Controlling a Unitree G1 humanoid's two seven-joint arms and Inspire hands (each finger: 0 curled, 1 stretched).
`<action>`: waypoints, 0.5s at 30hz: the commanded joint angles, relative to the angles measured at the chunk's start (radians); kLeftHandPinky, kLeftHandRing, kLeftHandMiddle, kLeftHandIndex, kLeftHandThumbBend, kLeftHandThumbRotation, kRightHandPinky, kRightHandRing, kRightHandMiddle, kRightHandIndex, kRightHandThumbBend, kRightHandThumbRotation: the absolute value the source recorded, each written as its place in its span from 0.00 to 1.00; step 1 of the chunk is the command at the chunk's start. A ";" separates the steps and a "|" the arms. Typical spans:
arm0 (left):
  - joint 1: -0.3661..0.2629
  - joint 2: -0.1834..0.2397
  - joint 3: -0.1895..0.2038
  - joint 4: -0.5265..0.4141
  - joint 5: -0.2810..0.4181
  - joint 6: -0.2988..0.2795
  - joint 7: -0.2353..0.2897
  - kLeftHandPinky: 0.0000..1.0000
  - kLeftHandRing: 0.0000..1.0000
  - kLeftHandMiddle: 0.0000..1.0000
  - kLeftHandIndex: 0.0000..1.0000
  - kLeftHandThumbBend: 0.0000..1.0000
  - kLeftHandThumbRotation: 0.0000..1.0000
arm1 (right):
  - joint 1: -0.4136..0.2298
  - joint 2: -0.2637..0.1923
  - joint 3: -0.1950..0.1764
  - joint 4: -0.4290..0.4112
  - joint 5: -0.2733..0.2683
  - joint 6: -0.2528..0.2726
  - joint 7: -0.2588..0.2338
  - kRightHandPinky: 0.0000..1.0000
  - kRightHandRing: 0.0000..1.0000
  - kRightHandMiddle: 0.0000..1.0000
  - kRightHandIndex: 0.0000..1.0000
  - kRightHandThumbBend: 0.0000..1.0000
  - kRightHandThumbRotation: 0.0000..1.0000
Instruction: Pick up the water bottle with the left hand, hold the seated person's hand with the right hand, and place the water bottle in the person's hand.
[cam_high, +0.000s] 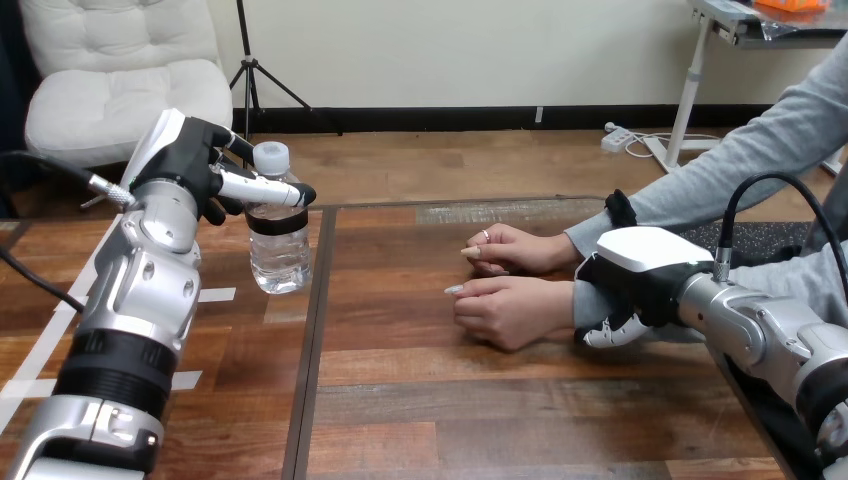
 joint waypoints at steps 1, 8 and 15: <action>-0.054 0.030 -0.004 -0.069 0.018 -0.017 0.005 0.24 0.30 0.38 0.48 0.64 0.00 | -0.068 0.000 -0.025 -0.009 0.025 -0.015 -0.014 0.43 0.50 0.54 0.58 0.42 0.27; -0.052 0.027 0.002 -0.073 0.012 -0.018 0.007 0.24 0.31 0.38 0.50 0.64 0.00 | -0.068 -0.001 -0.024 -0.007 0.015 -0.021 -0.029 0.42 0.50 0.54 0.58 0.42 0.26; -0.058 0.026 -0.004 -0.071 0.020 -0.003 0.009 0.26 0.32 0.40 0.49 0.65 0.00 | -0.067 -0.004 -0.021 -0.007 0.009 -0.034 -0.044 0.41 0.48 0.53 0.58 0.41 0.25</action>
